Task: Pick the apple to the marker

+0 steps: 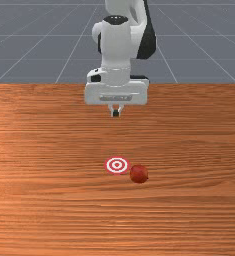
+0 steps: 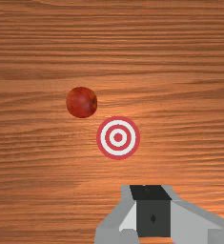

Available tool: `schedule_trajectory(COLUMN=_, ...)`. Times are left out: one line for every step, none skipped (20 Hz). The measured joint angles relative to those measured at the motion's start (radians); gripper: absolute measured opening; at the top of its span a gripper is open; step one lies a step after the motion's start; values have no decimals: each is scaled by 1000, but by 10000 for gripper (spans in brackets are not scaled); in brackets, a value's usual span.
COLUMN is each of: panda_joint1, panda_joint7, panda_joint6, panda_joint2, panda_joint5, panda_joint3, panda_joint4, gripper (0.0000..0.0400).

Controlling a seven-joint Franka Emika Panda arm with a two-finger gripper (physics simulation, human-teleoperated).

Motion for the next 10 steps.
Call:
schedule_trajectory(panda_joint1=10, panda_joint7=3, panda_joint6=-5, panda_joint2=29, panda_joint5=3, panda_joint3=9, panda_joint4=43, gripper=157)
schedule_trajectory(panda_joint1=19, panda_joint7=9, panda_joint6=-8, panda_joint2=62, panda_joint5=4, panda_joint3=16, panda_joint4=85, gripper=252)
schedule_trajectory(panda_joint1=31, panda_joint7=17, panda_joint6=-10, panda_joint2=101, panda_joint5=0, panda_joint3=25, panda_joint4=131, gripper=310)
schedule_trajectory(panda_joint1=44, panda_joint7=23, panda_joint6=-12, panda_joint2=137, panda_joint5=-3, panda_joint3=33, panda_joint4=174, gripper=346)
schedule_trajectory(panda_joint1=55, panda_joint7=26, panda_joint6=-13, panda_joint2=170, panda_joint5=-4, panda_joint3=40, panda_joint4=217, gripper=367)
schedule_trajectory(panda_joint1=62, panda_joint7=29, panda_joint6=-13, panda_joint2=201, panda_joint5=-4, panda_joint3=43, panda_joint4=260, gripper=380)
schedule_trajectory(panda_joint1=65, panda_joint7=31, panda_joint6=-14, panda_joint2=232, panda_joint5=-4, panda_joint3=45, panda_joint4=302, gripper=388)
schedule_trajectory(panda_joint1=66, panda_joint7=32, panda_joint6=-17, panda_joint2=269, panda_joint5=-3, panda_joint3=45, panda_joint4=348, gripper=393)
schedule_trajectory(panda_joint1=66, panda_joint7=36, panda_joint6=-28, panda_joint2=303, panda_joint5=-2, panda_joint3=43, panda_joint4=387, gripper=396)
schedule_trajectory(panda_joint1=67, panda_joint7=43, panda_joint6=-53, panda_joint2=341, panda_joint5=-1, panda_joint3=41, panda_joint4=433, gripper=397)
